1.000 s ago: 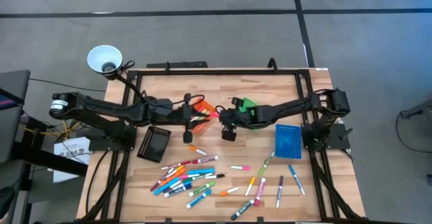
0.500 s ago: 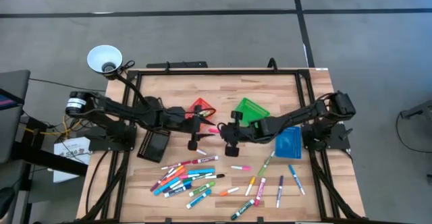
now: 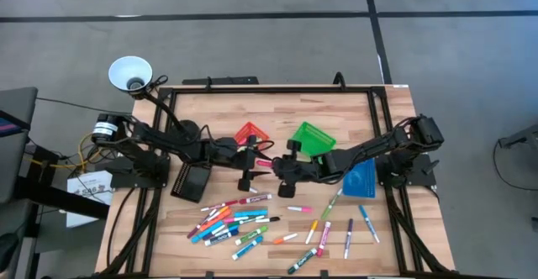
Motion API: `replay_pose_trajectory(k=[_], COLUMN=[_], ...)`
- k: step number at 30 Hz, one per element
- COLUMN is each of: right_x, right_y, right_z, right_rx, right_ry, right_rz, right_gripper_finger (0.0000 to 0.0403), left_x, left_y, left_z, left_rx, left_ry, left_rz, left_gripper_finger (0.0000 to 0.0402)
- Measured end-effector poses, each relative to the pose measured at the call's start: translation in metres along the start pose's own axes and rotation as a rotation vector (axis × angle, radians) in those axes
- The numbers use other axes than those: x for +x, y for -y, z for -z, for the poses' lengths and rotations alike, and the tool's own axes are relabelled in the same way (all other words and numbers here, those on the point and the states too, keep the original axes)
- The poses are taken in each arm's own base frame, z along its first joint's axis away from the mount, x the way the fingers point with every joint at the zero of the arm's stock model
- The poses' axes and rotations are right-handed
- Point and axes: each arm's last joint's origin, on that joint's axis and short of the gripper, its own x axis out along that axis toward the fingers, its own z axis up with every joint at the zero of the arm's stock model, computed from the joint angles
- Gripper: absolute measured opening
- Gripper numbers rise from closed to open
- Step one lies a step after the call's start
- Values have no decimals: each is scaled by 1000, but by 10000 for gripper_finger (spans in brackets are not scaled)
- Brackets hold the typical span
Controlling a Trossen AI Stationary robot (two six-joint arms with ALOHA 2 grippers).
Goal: Pick & Place Markers
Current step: Put the pink highlighter pen into the orange bin
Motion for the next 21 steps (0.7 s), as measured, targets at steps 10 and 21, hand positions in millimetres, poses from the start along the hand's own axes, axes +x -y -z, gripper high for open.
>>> replay_pose_trajectory(k=[10,21], right_x=[1,1], right_y=[1,1], right_z=[-3,-3], right_rx=[11,13], right_ry=[25,29], right_rz=[-2,0], right_gripper_finger=[59,113], left_x=[-1,-1], left_y=[0,-1], left_z=[-1,0], left_rx=[-3,-3], left_ry=[1,-11], left_rz=[-6,-37], left_gripper_finger=[128,75])
